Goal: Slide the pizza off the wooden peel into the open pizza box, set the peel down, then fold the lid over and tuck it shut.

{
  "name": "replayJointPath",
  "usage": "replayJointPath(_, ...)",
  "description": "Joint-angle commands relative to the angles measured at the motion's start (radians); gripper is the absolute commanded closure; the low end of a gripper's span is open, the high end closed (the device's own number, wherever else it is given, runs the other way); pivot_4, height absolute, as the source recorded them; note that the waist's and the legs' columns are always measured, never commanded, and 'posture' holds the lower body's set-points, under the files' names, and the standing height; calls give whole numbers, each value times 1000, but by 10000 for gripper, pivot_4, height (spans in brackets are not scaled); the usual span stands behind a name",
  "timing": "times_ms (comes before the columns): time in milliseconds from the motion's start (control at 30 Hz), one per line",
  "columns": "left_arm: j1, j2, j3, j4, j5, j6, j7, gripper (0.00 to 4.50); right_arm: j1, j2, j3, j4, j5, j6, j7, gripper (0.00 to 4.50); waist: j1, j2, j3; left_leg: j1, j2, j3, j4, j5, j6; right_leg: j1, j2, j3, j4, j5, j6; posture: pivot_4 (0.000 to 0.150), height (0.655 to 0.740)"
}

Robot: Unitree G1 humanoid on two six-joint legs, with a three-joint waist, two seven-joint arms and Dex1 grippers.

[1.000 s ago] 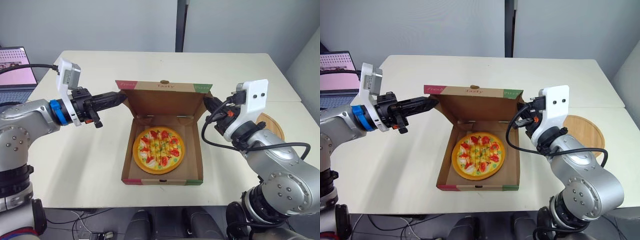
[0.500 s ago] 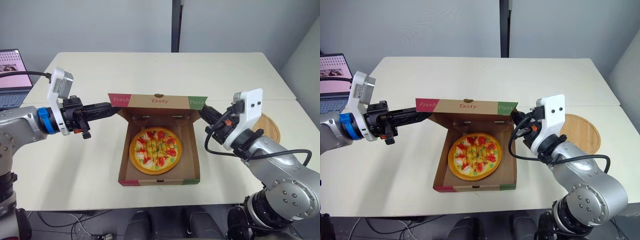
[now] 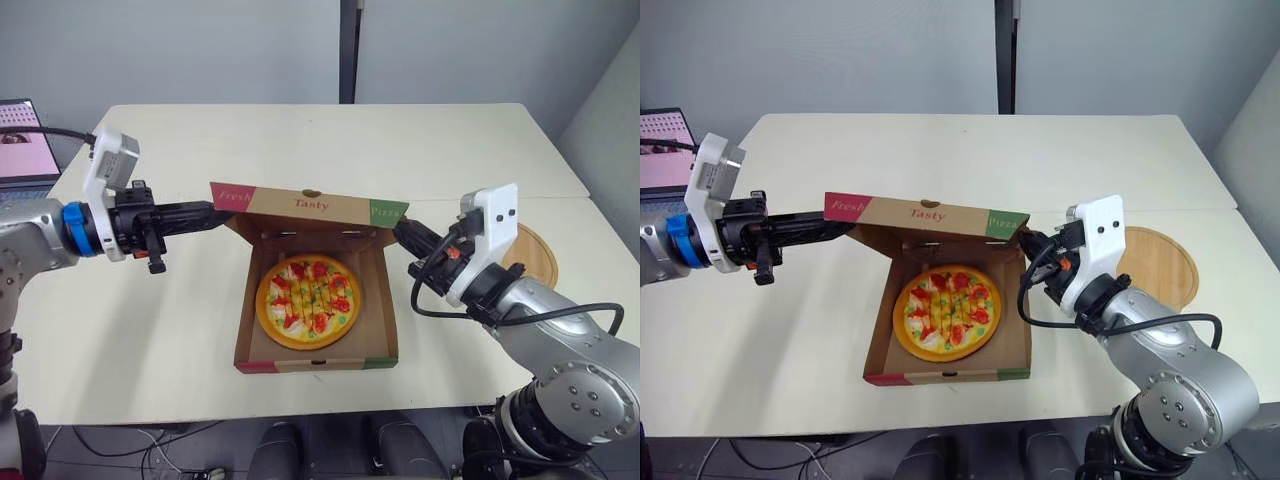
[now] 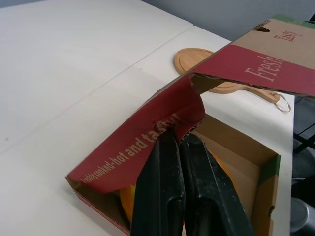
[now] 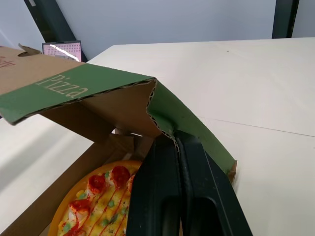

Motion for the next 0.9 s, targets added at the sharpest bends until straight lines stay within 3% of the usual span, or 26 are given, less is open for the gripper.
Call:
replayJointPath(33,-62,9,-8,21,29,-52,-22,44610,-27,-3,33,-5,20,-6,10,45000,0,0,0,-1,0,0,0,0,0,-1,0,0,0,0,0,1500,7306)
replayJointPath(433,-117,22,-33,50,58,-49,-80,44610,-82,-45,8,36,36,-16,32,45000,2,0,0,-3,-1,0,0,0,0,-3,1,1,1,0,0,1500,7306)
replayJointPath(900,101,72,142,-112,-78,135,-73,44610,-20,13,-37,-15,122,53,83,45000,1,0,0,-2,1,0,0,0,0,-3,0,1,3,0,0,1500,7306)
